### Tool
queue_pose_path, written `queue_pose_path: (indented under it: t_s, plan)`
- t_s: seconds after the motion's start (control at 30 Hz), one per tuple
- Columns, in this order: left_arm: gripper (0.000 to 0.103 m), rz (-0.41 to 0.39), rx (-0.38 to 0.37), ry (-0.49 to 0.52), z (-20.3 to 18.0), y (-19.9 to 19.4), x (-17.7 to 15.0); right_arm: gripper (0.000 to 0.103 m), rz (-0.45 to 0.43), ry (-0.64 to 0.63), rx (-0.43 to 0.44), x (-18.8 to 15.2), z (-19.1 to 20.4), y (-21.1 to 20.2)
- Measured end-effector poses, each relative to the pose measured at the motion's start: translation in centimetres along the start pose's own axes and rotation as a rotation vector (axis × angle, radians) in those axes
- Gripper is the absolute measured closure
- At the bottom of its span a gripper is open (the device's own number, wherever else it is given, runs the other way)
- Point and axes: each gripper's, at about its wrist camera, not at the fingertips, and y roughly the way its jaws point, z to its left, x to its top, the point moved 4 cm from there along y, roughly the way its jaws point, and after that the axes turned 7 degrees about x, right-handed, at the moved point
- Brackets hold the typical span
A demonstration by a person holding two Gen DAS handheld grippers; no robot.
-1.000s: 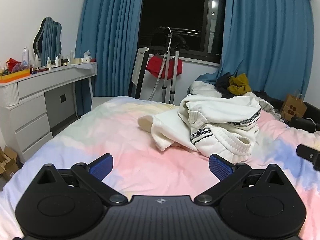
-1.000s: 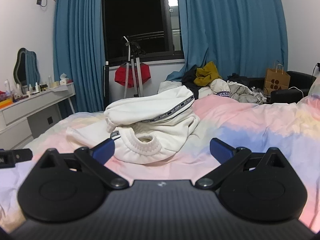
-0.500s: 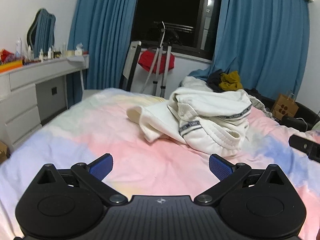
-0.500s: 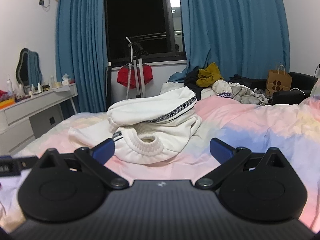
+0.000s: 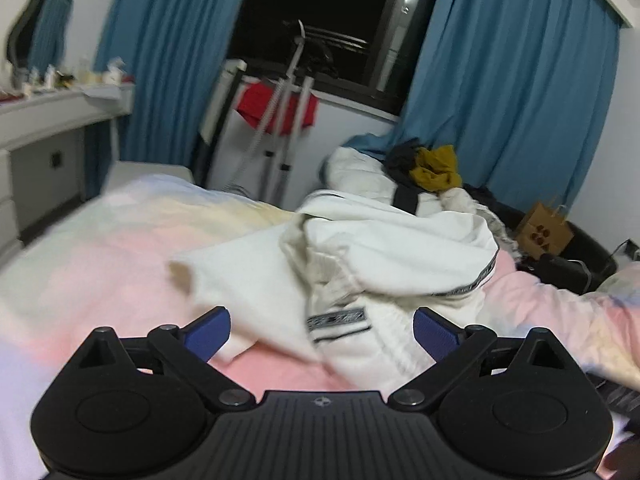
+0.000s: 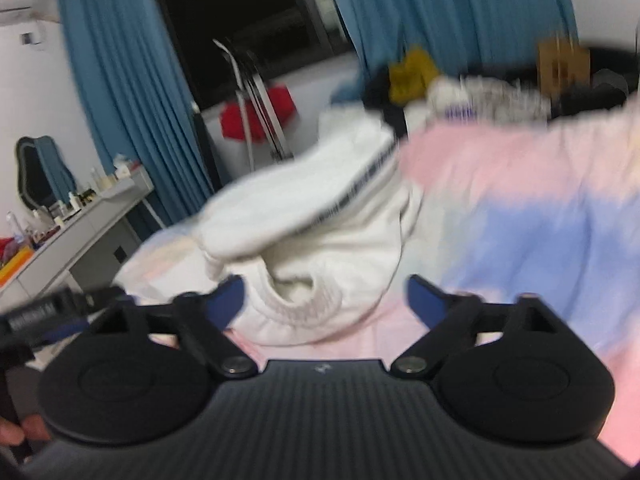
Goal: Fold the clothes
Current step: 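Grasp the white garment's ribbed cuff with the right gripper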
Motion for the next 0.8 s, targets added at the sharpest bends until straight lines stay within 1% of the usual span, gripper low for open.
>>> queue_pose_path:
  t_s: [0.03,0.07,0.1,0.13,0.17,0.23,0.27,0.3,0.37,0.4,0.5,0.53,0.57,0.67,0.73,0.8]
  plan:
    - [0.004,0.004,0.001,0.013,-0.3,1.5,0.1,0.028,0.026,0.024,0.001,-0.2,-0.6,1.6]
    - [0.005,0.009,0.002,0.027,-0.5,3.0,0.2,0.032,0.044,0.051,0.011,-0.5,-1.2,3.0]
    - [0.006,0.012,0.010,0.037,-0.6,4.3,0.0,0.033,0.049,0.074,0.026,-0.8,-1.7,4.2]
    - [0.006,0.016,0.012,0.044,-0.6,5.5,-0.2,0.034,0.042,0.088,0.037,-1.2,-2.0,5.1]
    - [0.006,0.019,0.008,0.049,-0.4,6.4,-0.6,0.038,0.031,0.099,0.048,-1.5,-2.3,6.0]
    - [0.006,0.015,-0.003,0.067,0.0,7.7,-1.3,0.041,-0.005,0.110,0.091,-1.6,-2.4,7.0]
    - [0.006,0.015,-0.008,0.080,0.2,8.1,-1.8,0.043,-0.016,0.096,0.103,-1.6,-2.3,7.6]
    - [0.006,0.017,-0.011,0.091,0.4,8.3,-2.3,0.046,-0.001,0.077,0.101,-1.8,-2.1,8.5]
    - [0.005,0.026,-0.005,0.099,1.2,8.6,-3.2,0.062,0.053,0.080,0.107,-2.2,-2.0,10.1]
    - [0.005,0.029,-0.004,0.093,1.6,8.5,-3.7,0.063,0.070,0.092,0.111,-2.5,-2.0,10.7]
    - [0.005,0.047,-0.016,0.065,2.7,7.8,-5.2,0.070,0.038,0.065,0.085,-2.8,-2.0,11.7]
    - [0.005,0.054,-0.015,0.056,3.0,7.4,-5.7,0.077,0.040,0.064,0.073,-2.9,-2.1,11.9]
    - [0.005,0.053,-0.013,0.050,3.3,6.9,-6.0,0.077,0.044,0.068,0.064,-2.9,-2.2,12.2]
    - [0.005,0.052,-0.007,0.025,4.3,5.2,-6.8,0.079,0.035,0.091,0.076,-2.8,-2.5,11.8]
    - [0.005,0.060,-0.008,-0.013,4.9,3.7,-7.2,0.080,0.020,0.076,0.079,-2.6,-2.2,10.9]
    - [0.005,0.047,-0.004,-0.026,5.4,1.7,-7.4,0.082,0.005,0.045,0.084,-2.4,-1.5,9.9]
